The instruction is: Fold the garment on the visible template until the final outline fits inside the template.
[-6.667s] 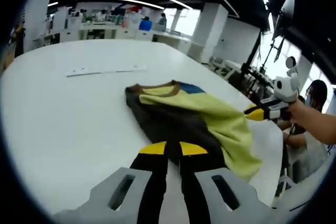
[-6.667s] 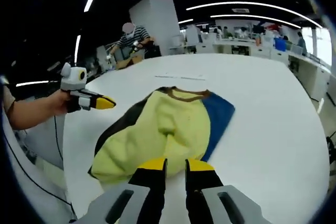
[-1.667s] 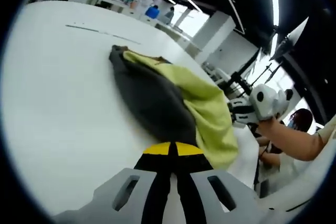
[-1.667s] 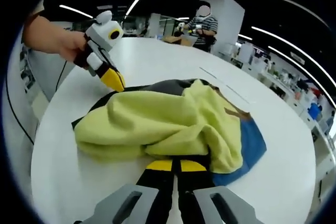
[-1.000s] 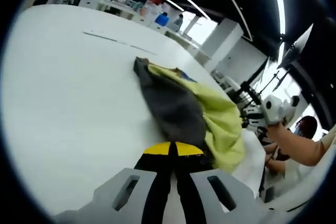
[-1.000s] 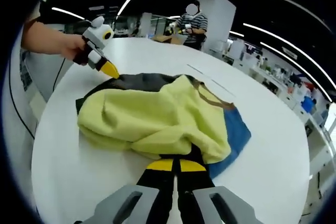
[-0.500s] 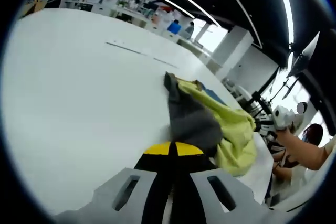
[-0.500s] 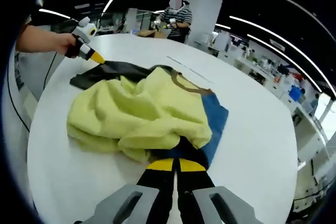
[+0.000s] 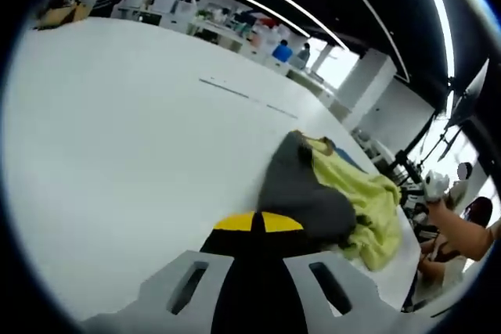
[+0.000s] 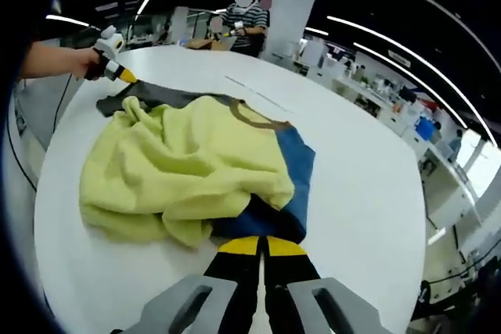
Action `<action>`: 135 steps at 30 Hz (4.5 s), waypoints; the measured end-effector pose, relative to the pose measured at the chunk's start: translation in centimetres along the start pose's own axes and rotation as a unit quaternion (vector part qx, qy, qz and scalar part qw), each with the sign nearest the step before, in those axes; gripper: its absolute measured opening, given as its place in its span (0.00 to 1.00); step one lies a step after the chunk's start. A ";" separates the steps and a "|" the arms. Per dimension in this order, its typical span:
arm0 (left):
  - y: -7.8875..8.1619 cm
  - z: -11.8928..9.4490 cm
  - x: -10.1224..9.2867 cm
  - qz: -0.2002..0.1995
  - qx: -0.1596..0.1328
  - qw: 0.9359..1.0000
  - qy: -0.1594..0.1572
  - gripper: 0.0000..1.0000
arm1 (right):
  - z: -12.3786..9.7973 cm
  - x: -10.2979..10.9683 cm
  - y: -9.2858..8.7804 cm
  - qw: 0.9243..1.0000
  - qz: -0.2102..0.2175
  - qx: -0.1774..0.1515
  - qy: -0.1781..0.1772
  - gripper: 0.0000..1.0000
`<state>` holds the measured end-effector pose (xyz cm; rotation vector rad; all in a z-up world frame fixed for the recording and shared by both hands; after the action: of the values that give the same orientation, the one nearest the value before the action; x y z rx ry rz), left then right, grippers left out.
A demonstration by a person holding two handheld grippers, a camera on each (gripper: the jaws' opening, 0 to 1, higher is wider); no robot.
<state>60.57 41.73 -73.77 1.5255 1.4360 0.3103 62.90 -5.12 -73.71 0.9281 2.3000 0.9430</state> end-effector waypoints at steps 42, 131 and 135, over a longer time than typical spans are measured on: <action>2.2 -1.3 5.1 0.008 -0.004 0.998 0.055 0.00 | -1.5 -7.1 -2.1 0.995 -0.029 0.067 -0.060 0.00; 10.2 -2.6 4.9 0.037 -0.072 0.997 -0.013 0.03 | -3.3 0.6 1.7 1.000 0.023 0.004 -0.014 0.11; 10.0 -3.2 3.3 0.040 -0.079 0.996 -0.027 0.03 | -3.8 1.2 2.3 0.999 0.034 -0.015 -0.008 0.12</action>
<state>65.23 47.89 -65.94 1.4541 1.2789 0.4175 60.62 -4.62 -69.73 1.0018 2.2482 0.9926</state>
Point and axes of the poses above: the point that each gripper's makers call its tool centre point, and the gripper's own axes: z roughly forward along the fingers, x roughly to its left, y roughly out of its top, the point moved 3 cm from there along -z, roughly backward along the fingers, and after that the axes turned 5 degrees about z, right-handed, at the moved point
